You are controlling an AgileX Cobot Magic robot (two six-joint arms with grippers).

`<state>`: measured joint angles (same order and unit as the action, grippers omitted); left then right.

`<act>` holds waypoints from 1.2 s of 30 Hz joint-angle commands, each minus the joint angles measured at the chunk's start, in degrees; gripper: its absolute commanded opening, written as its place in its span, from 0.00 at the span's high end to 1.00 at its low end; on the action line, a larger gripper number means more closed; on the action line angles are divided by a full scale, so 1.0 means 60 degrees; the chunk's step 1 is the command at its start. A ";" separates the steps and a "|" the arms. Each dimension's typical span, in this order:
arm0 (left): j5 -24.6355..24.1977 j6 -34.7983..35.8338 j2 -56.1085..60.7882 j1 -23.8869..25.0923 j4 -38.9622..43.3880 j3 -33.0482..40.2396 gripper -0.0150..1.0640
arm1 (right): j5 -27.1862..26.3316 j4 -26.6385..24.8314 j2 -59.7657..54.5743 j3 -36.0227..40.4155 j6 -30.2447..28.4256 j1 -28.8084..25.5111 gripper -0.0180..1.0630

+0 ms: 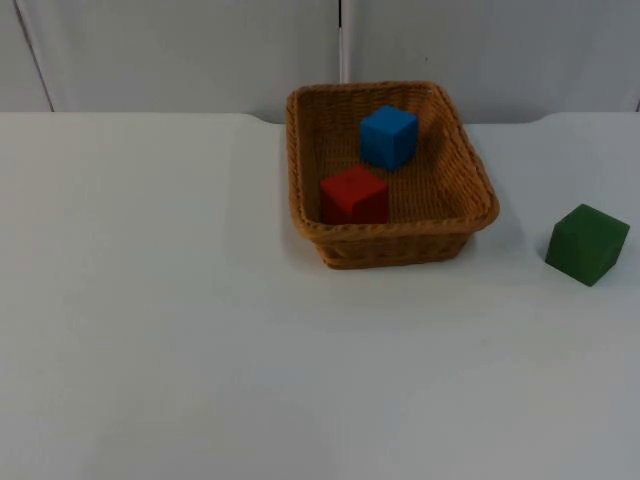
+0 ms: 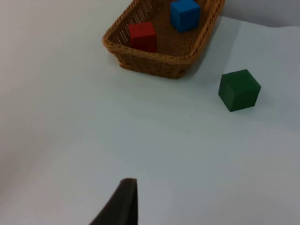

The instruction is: Pick up one cube with each hand and place exactly two cubes into the same basket, leaving the remaining cube outside.

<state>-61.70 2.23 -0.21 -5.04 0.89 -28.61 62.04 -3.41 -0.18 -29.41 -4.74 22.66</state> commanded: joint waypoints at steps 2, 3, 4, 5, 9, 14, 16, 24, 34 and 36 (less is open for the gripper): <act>0.0017 0.0030 0.0034 0.0288 0.0043 0.0050 0.01 | -0.0032 0.0027 0.0031 -0.0017 0.0001 -0.0032 0.01; 0.0017 0.0030 0.0034 0.0394 0.0043 0.0050 0.01 | -0.0032 0.0027 0.0031 -0.0017 0.0001 -0.0032 0.01; 0.0017 0.0030 0.0034 0.0503 0.0043 0.0050 0.01 | -0.0032 0.0027 0.0031 -0.0017 0.0001 -0.0032 0.01; 0.0017 0.0030 0.0034 0.0640 0.0043 0.0050 0.01 | -0.0032 0.0027 0.0031 -0.0017 0.0001 -0.0032 0.01; 0.0017 0.0030 0.0034 0.0972 0.0043 0.0050 0.01 | -0.0032 0.0027 0.0031 -0.0017 0.0001 -0.0032 0.01; 0.0017 0.0030 0.0034 0.1321 0.0043 0.0050 0.01 | -0.0032 0.0027 0.0031 -0.0017 0.0001 -0.0032 0.01; 0.0017 0.0030 0.0034 0.1389 0.0043 0.0050 0.01 | -0.0032 0.0027 0.0031 -0.0017 0.0001 -0.0032 0.01; 0.0017 0.0030 0.0034 0.1389 0.0043 0.0050 0.01 | -0.0032 0.0027 0.0031 -0.0017 0.0001 -0.0032 0.01; 0.0017 0.0030 0.0034 0.1389 0.0043 0.0050 0.01 | -0.0032 0.0027 0.0031 -0.0017 0.0001 -0.0050 0.01; 0.0017 0.0030 0.0034 0.1389 0.0043 0.0050 0.01 | -0.0032 0.0027 0.0031 -0.0017 0.0001 -0.0050 0.01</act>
<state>-61.70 2.23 -0.21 3.12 0.89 -28.61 62.04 -3.41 -0.18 -29.41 -4.74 22.66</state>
